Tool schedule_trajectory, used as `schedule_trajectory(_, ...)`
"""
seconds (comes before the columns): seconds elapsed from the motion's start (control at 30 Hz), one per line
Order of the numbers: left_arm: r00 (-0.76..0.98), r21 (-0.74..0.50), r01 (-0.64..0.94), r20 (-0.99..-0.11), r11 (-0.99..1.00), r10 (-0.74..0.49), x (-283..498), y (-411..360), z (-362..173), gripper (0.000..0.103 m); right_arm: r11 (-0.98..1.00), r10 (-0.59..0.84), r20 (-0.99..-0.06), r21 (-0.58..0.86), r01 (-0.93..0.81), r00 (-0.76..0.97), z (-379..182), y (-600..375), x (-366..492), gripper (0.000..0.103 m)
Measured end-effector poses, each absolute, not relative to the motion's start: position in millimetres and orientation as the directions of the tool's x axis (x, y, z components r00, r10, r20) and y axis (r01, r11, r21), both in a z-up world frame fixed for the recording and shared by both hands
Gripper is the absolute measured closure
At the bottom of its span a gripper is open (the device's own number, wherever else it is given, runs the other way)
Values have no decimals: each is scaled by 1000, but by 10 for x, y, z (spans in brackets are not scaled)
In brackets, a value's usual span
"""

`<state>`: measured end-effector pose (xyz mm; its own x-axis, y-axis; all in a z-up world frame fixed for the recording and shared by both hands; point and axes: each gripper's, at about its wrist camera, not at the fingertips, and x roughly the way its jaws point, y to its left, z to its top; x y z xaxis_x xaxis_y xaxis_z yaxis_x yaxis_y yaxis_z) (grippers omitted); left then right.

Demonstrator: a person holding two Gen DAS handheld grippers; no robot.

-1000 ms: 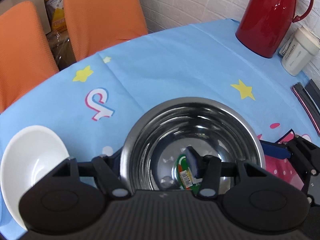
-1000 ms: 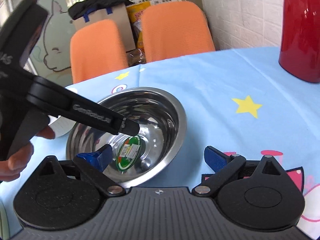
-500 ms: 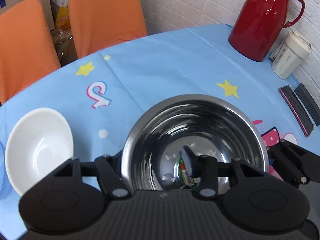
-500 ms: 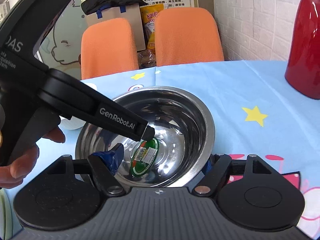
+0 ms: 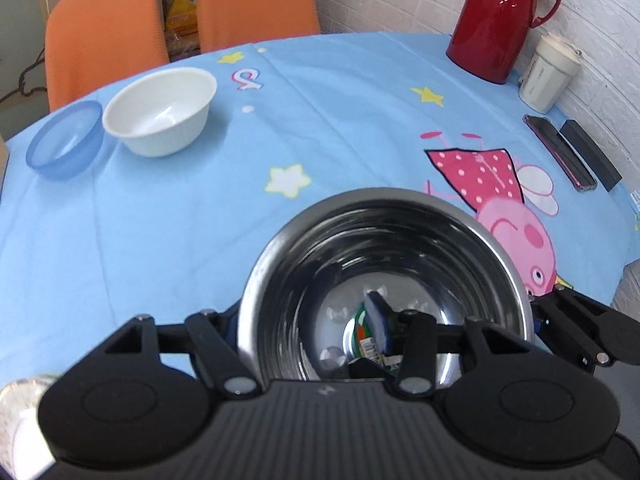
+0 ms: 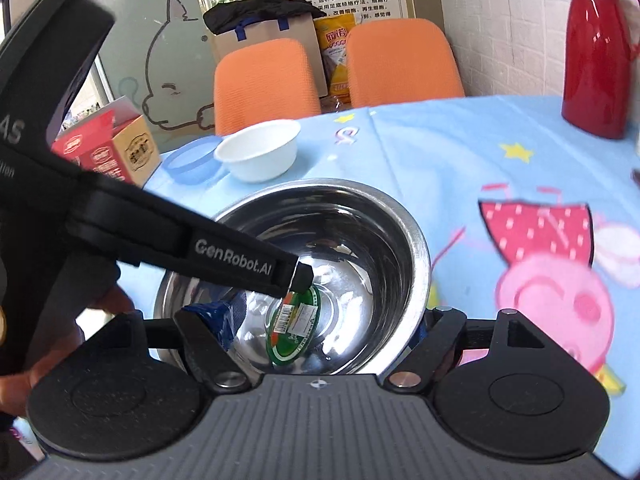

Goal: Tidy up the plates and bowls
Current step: 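Lift the steel bowl with both grippers and carry it toward the plate stack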

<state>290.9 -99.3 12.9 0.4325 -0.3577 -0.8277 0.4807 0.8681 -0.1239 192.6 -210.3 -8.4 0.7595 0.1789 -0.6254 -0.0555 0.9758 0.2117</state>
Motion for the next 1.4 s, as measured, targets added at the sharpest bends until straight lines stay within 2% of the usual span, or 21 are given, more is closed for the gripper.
schedule_trajectory(0.3, 480, -107, 428, -815, 898, -326, 2754, -846, 13, 55, 976, 203, -620, 193, -104, 758, -188, -1890, 1799, 36)
schedule_trajectory(0.5, 496, -83, 405, -817, 911, -295, 2862, -839, -80, 43, 970, 230, -646, 211, -120, 728, -309, -1865, 1905, 36)
schedule_trajectory(0.57, 511, -80, 405, -806, 911, -298, 2864, -831, -50, 35, 969, 232, -649, 221, -112, 725, -330, -1883, 1930, 36)
schedule_trajectory(0.73, 564, -73, 388, -770, 919, -299, 2820, -736, 147, 31, 970, 203, -630, 233, -67, 750, -280, -2005, 1907, 36)
schedule_trajectory(0.97, 630, -99, 360, -708, 928, -320, 2633, -456, 462, 30, 965, 132, -591, 261, 34, 796, -141, -2276, 1759, 36)
schedule_trajectory(1.13, 670, -86, 312, -686, 946, -284, 2527, -156, 576, 30, 947, 127, -582, 313, 76, 803, -104, -2363, 1658, 35)
schedule_trajectory(1.4, 697, -23, 246, -690, 969, -194, 2521, 161, 574, 30, 963, 178, -574, 268, -22, 800, 23, -2237, 1681, 35)
